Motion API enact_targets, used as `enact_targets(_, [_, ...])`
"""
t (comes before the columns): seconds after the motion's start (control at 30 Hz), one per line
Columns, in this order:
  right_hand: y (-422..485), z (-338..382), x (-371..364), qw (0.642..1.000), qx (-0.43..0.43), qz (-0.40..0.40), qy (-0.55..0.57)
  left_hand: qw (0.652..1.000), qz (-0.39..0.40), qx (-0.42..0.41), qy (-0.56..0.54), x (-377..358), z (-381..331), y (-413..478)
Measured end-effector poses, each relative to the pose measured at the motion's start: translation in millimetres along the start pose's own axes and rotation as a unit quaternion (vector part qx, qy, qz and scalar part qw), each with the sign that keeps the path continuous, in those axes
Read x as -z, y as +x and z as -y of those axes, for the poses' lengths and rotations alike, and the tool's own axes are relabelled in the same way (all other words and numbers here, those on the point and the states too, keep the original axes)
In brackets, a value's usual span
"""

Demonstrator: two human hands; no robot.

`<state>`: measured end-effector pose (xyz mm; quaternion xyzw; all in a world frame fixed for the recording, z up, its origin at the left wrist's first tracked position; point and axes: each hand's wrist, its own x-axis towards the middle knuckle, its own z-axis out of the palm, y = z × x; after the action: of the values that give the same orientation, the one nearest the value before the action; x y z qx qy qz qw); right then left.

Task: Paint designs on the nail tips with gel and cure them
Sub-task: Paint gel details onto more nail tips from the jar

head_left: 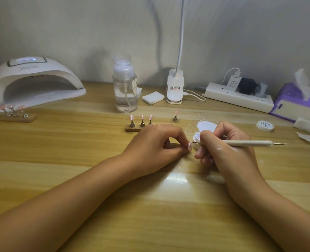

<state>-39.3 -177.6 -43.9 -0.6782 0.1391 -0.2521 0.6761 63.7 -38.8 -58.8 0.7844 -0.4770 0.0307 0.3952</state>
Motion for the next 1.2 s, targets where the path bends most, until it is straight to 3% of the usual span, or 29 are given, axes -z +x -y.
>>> enact_targets(0.4, [-1, 1, 3, 0.997, 0.033, -0.053, 0.041, 1.000, 0.010, 0.003, 0.001, 1, -1, -1])
enact_targets(0.73, [8, 9, 21, 0.988, 0.096, -0.115, -0.028, 1.000, 0.013, 0.024, -0.012, 1, -3, -1])
enact_targets(0.8, [9, 14, 27, 0.990, 0.082, -0.086, -0.077, 1.000, 0.011, 0.025, -0.015, 0, -1, -1])
enact_targets(0.87, [8, 21, 32, 0.983, 0.056, 0.010, -0.173, 0.999, 0.006, 0.031, -0.017, 0, 2, -2])
enact_targets(0.93, [5, 29, 43, 0.936, 0.070, 0.065, -0.340, 0.999, 0.002, 0.036, -0.020, 0, 3, -3])
enact_targets(1.0, [3, 38, 65, 0.834, 0.134, -0.006, -0.535, 0.999, 0.002, 0.038, -0.020, 0, 3, -3])
enact_targets(1.07, [-1, 46, 95, 0.735, 0.128, -0.089, -0.659, 0.999, 0.004, 0.035, -0.017, -1, 2, -2])
enact_targets(1.2, [-13, 37, 150, 0.692, -0.024, -0.102, -0.714, 0.999, 0.000, 0.035, -0.010, -1, 2, -1])
